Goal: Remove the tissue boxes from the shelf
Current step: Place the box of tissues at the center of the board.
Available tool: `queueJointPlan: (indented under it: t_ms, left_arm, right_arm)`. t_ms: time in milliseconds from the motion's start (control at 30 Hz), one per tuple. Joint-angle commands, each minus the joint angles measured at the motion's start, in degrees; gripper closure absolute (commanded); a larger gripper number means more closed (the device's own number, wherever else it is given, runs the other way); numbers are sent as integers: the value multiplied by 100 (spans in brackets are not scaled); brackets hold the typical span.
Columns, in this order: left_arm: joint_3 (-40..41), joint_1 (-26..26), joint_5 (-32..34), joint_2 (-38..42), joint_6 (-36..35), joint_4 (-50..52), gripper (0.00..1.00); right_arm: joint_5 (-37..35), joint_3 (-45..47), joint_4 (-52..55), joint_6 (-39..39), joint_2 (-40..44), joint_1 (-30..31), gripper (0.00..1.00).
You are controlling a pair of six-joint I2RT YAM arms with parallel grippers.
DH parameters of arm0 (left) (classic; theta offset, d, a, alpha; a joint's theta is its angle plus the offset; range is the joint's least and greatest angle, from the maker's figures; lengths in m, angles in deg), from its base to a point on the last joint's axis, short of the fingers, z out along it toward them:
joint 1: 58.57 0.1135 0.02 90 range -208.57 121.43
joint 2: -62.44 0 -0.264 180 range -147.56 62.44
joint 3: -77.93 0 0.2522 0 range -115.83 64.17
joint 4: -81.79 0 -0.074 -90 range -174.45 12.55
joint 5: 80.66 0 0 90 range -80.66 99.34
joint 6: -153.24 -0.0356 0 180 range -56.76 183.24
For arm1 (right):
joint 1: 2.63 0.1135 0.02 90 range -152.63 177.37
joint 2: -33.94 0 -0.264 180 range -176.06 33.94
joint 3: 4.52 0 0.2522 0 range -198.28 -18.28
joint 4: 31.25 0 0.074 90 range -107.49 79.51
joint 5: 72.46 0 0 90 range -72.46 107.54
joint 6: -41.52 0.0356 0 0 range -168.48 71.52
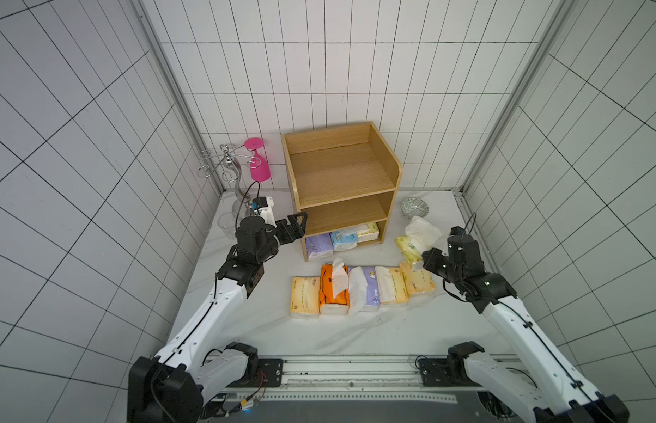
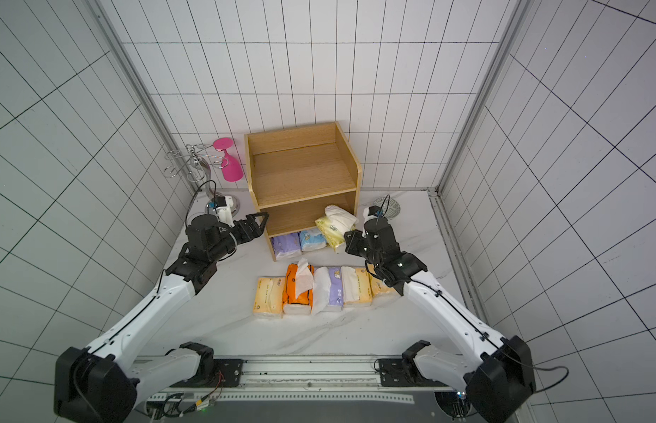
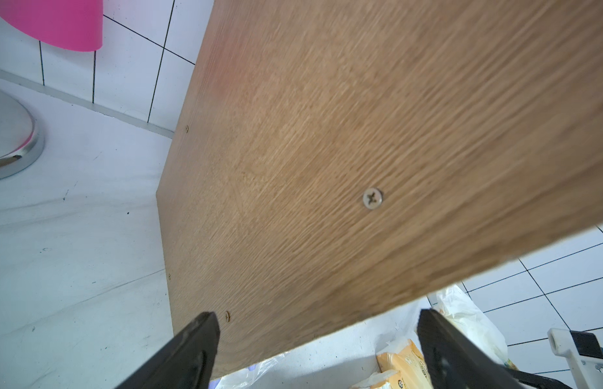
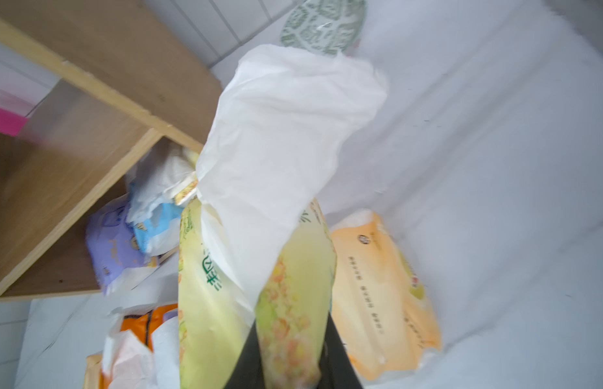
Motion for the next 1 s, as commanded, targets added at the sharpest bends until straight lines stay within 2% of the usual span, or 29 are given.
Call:
queueJointPlan:
  t_ms: [0, 100, 267, 500, 567, 733, 967]
  left_arm:
    - [-115, 64, -22, 3, -70, -11, 5]
    - [-110, 65, -26, 7, -82, 2, 5]
    - [-97, 69, -9, 52, -105, -2, 5]
    - [-140, 68, -56, 105, -18, 10, 5]
    - [-173, 70, -92, 89, 1, 7, 5]
    - [-222, 74, -138, 104, 50, 33, 5]
    - [-207, 73, -166, 162, 125, 42, 5]
  right_arm:
    - [-216, -456, -30, -38, -218, 47, 28]
    - [-283, -496, -136, -37, -379, 77, 31]
    - [-317, -588, -167, -93, -542, 164, 46]
    - [-311, -612, 83, -211, -557, 313, 82]
    - [-315, -514, 88, -217, -476, 368, 89]
    - [-267, -250, 241, -264, -174, 511, 97]
    - [-136, 99, 466, -325, 303, 596, 100]
